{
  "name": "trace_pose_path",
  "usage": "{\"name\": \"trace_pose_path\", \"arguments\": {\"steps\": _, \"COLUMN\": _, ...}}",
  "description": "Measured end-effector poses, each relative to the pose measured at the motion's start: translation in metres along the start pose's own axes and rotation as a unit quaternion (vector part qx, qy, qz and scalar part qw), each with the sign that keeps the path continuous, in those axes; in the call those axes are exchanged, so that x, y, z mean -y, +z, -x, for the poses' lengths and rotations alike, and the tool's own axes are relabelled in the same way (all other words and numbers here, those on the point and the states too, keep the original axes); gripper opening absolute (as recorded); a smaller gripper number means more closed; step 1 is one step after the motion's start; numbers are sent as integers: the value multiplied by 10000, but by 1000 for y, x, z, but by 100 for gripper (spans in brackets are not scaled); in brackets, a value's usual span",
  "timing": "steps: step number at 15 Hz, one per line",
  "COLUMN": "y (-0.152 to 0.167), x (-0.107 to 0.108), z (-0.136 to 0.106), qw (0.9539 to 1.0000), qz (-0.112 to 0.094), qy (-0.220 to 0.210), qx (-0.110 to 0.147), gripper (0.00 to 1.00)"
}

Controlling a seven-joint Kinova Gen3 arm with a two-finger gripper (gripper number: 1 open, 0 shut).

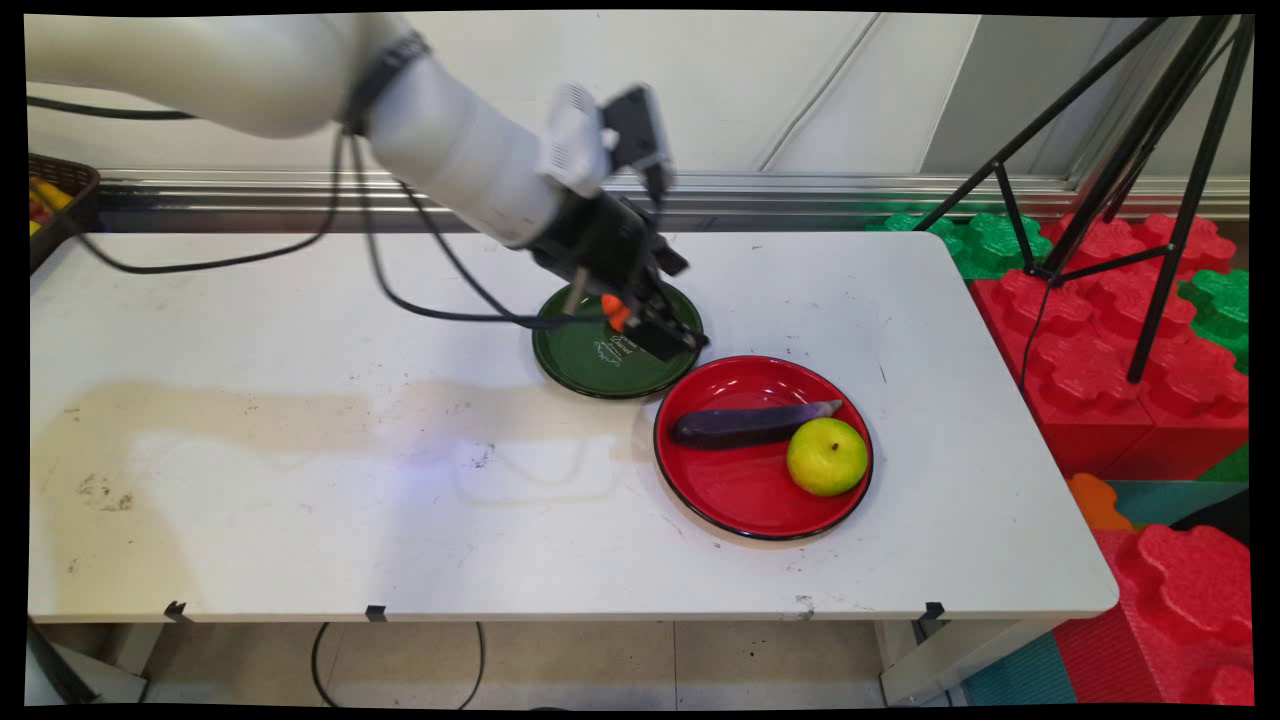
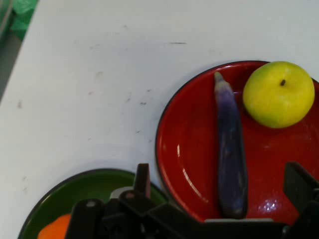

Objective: Pick up the mandarin from the green plate

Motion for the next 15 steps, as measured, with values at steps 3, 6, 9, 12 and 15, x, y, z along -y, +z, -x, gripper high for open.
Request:
{"name": "trace_pose_path", "arguments": {"steps": 3, "y": -36, "x": 6, "z": 18, "qw": 9996, "qz": -179, "qy": -158, "qx": -123, "gripper": 100}}
{"name": "trace_pose_path", "arguments": {"steps": 6, "y": -69, "x": 11, "z": 39, "qw": 9987, "qz": -376, "qy": -290, "qx": -181, "gripper": 100}}
{"name": "trace_pose_path", "arguments": {"steps": 9, "y": -97, "x": 13, "z": 60, "qw": 9976, "qz": -539, "qy": -406, "qx": -166, "gripper": 100}}
{"name": "trace_pose_path", "arguments": {"steps": 12, "y": -116, "x": 14, "z": 76, "qw": 9967, "qz": -633, "qy": -496, "qx": -141, "gripper": 100}}
{"name": "trace_pose_path", "arguments": {"steps": 15, "y": -136, "x": 15, "z": 93, "qw": 9955, "qz": -720, "qy": -602, "qx": -110, "gripper": 100}}
